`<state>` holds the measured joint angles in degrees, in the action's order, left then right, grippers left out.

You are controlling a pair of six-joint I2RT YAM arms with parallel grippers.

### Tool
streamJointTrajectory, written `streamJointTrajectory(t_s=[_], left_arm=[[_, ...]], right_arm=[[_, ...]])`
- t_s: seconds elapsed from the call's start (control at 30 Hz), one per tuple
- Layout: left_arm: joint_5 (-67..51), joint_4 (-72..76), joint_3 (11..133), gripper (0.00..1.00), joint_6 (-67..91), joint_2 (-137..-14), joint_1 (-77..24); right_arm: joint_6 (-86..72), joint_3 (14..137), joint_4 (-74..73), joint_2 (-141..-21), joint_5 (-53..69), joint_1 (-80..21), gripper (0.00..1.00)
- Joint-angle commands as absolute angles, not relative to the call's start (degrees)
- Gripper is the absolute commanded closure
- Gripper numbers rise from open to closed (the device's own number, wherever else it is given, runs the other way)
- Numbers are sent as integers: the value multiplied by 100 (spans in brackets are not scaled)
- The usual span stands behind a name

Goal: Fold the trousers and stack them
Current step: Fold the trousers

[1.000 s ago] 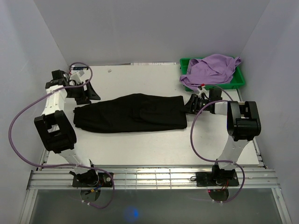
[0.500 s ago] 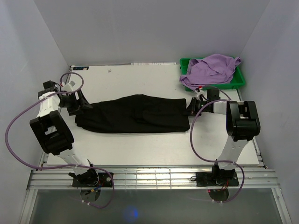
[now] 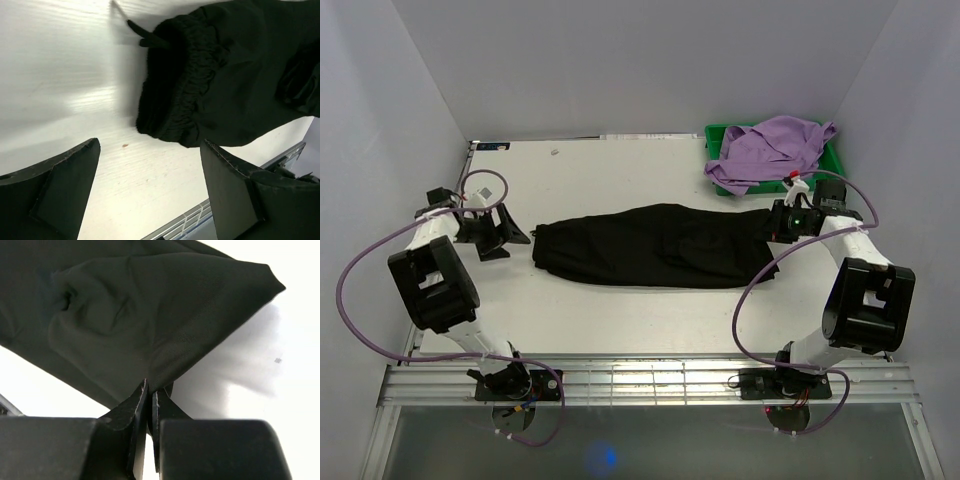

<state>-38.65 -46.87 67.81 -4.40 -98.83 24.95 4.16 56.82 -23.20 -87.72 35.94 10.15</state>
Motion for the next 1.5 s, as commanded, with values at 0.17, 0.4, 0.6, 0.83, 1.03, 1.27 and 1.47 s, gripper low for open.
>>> streamJointTrajectory(t_s=[0.17, 0.4, 0.6, 0.83, 1.03, 1.27, 1.47], left_arm=[[-4491, -3745, 6399, 15, -132, -10045, 1854], [-4632, -3164, 6363, 29, 211, -10608, 1609], [-4728, -3006, 6320, 68, 334, -10977, 1337], [-4843, -2971, 6083, 100, 492, -10960, 941], [-4746, -2690, 5827, 100, 904, -10732, 703], [-4509, -2339, 5634, 100, 1335, -10573, 369], [-4158, -2127, 5458, 100, 1599, -10556, 141]], right_arm=[[185, 6336, -3094, -8218, 3867, 1002, 92], [-342, 6635, -3103, -8156, 3946, 765, 92], [-773, 6952, -2954, -8139, 3745, 344, 92], [-1484, 7435, -2576, -8261, 3077, -771, 92], [-1924, 7848, -2382, -8691, 2515, -1677, 92], [-2478, 8270, -2241, -9447, 2031, -2618, 92], [-2830, 8919, -2241, -10230, 1697, -3278, 92]])
